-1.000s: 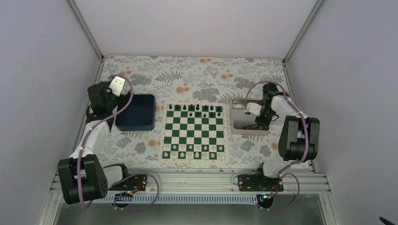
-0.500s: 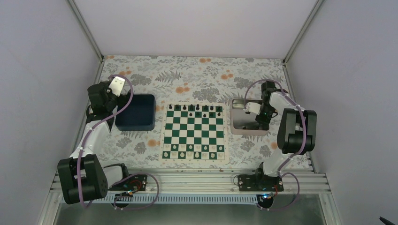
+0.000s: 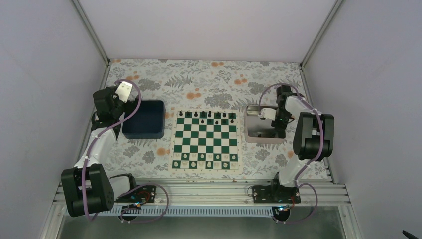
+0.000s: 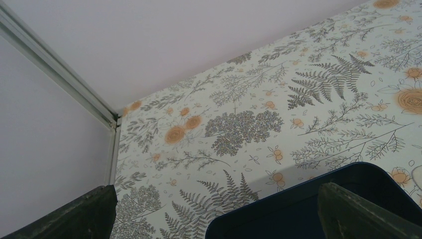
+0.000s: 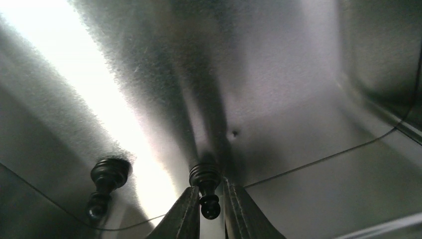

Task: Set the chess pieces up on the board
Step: Pick up the chess piece from the storage box, then place the chess piece on the chessboard.

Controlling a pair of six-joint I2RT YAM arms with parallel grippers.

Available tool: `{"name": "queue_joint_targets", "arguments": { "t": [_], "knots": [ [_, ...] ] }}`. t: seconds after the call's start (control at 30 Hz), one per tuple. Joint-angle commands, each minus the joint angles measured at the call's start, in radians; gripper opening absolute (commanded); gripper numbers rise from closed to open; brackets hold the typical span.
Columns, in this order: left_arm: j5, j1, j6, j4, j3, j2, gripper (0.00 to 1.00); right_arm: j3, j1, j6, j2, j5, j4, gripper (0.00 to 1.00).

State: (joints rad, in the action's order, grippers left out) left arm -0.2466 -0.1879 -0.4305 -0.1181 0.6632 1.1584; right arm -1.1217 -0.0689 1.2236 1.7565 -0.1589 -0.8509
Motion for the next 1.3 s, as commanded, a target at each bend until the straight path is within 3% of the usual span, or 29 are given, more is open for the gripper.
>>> {"name": "queue_joint_targets", "arguments": {
  "t": [0.0,0.3,0.57,0.9,1.27],
  "knots": [
    [-0.01,-0.005,-0.002,-0.019,0.0,0.0,1.0,-0.038,-0.008,-0.006,0.007,-0.025,-0.02,0.13],
    [-0.014,-0.005,-0.001,-0.02,0.0,-0.002,1.0,-0.157,0.067,-0.065,-0.042,-0.005,-0.165,0.08],
    [-0.016,-0.005,0.002,-0.011,0.006,-0.016,1.0,-0.383,0.386,-0.179,-0.035,0.007,-0.293,0.08],
    [-0.037,-0.005,0.007,0.006,0.012,-0.034,1.0,-0.658,0.724,-0.245,0.213,0.031,-0.293,0.09],
    [-0.035,-0.005,0.003,0.003,0.007,-0.049,1.0,-0.899,0.878,-0.246,0.501,0.053,-0.248,0.09]
  ]
}}
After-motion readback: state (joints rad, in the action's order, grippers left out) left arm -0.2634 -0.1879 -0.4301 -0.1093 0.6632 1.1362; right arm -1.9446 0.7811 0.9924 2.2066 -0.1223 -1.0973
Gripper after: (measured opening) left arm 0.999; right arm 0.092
